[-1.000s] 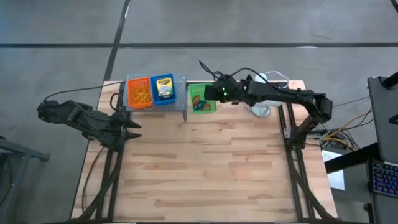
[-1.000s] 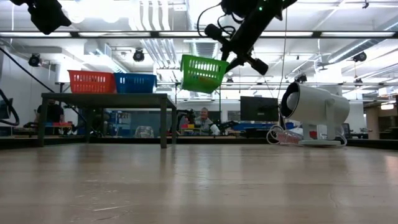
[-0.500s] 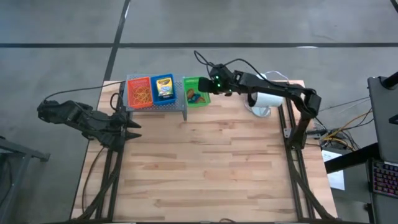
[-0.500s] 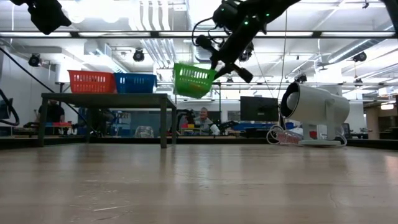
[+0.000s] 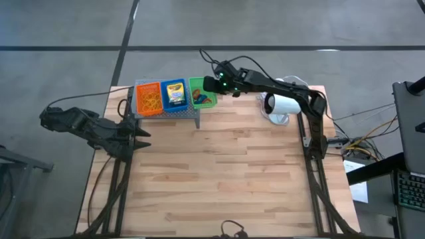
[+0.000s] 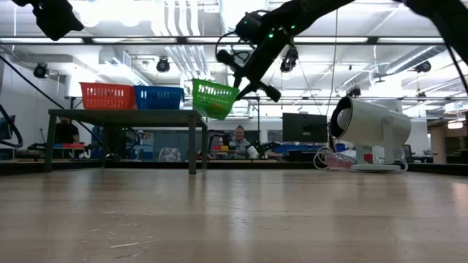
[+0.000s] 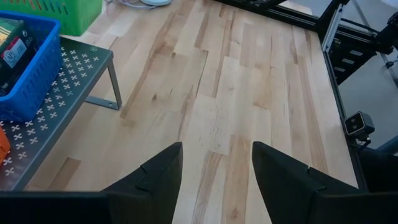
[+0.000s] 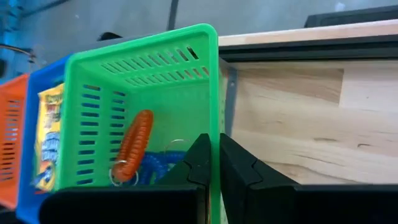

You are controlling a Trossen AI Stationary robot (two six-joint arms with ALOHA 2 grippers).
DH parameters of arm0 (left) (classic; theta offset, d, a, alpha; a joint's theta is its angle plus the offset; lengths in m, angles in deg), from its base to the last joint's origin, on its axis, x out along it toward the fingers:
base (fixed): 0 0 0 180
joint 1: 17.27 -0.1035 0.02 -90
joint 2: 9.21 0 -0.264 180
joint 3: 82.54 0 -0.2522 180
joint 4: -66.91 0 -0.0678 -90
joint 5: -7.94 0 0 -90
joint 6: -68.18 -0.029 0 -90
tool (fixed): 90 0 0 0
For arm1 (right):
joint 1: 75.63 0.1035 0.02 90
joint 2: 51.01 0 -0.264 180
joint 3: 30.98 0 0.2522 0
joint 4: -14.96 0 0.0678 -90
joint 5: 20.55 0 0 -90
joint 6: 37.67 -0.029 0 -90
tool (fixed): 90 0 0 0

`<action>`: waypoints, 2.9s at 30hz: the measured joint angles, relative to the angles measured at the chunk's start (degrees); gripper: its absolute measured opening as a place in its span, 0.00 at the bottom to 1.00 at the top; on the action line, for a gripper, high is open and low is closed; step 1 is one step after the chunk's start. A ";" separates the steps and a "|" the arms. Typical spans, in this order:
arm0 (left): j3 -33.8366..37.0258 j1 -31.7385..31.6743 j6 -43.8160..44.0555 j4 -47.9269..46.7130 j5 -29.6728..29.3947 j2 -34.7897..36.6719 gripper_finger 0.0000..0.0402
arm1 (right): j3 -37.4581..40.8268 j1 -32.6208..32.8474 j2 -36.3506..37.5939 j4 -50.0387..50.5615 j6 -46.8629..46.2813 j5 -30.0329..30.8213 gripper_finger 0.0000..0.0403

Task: Pick & Place Office Desk Supplies
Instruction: Put the green bin filled with spring keychains on the shelf

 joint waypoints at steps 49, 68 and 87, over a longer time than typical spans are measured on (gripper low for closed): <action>0.00 0.00 0.00 0.02 0.00 0.03 0.50 | -30.98 4.63 -18.03 17.75 -1.06 -0.78 0.03; 0.00 0.01 0.00 0.02 0.00 0.03 0.50 | -31.31 4.46 -17.79 18.54 2.20 0.44 0.11; 0.00 0.02 0.00 0.01 0.00 0.03 0.50 | -31.96 4.24 -13.92 19.99 8.34 4.26 0.24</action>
